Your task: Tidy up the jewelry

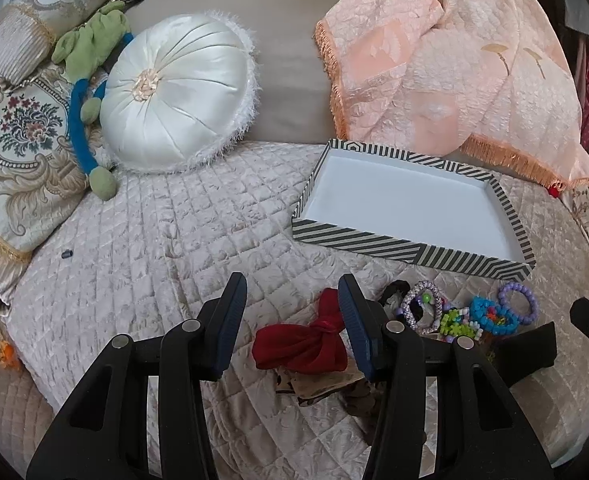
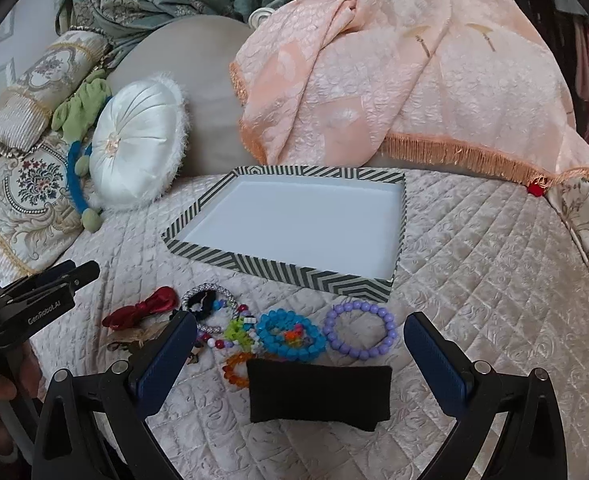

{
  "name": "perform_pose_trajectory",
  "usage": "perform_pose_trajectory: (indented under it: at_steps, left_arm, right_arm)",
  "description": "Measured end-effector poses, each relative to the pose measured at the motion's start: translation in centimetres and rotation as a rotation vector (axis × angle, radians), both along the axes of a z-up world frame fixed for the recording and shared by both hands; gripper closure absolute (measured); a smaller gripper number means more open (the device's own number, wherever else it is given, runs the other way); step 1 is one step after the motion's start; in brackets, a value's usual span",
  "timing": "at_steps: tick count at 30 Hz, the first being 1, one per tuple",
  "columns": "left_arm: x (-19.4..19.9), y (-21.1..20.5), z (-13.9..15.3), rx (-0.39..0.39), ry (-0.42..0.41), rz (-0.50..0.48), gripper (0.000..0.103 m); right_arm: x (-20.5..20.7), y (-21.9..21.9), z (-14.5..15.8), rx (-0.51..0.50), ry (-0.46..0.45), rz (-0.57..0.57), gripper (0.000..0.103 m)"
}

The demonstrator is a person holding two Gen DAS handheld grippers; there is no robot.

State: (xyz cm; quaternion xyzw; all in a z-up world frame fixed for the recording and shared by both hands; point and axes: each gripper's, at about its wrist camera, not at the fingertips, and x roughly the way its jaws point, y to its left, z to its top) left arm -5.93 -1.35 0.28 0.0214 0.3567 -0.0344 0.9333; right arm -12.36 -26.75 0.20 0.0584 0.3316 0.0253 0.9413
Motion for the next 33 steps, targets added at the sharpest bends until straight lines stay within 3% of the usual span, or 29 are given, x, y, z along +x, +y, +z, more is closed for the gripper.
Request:
perform_pose_trajectory:
  at_steps: [16, 33]
  left_arm:
    - [-0.07, 0.06, -0.09, 0.017, -0.004, 0.027, 0.056]
    - [-0.04, 0.19, -0.23, 0.023, 0.002, 0.033, 0.056]
  right_arm:
    - [-0.68, 0.21, 0.92, -0.061, -0.027, -0.021, 0.000]
    - [-0.95, -0.45, 1.04, -0.037, -0.036, -0.021, 0.000]
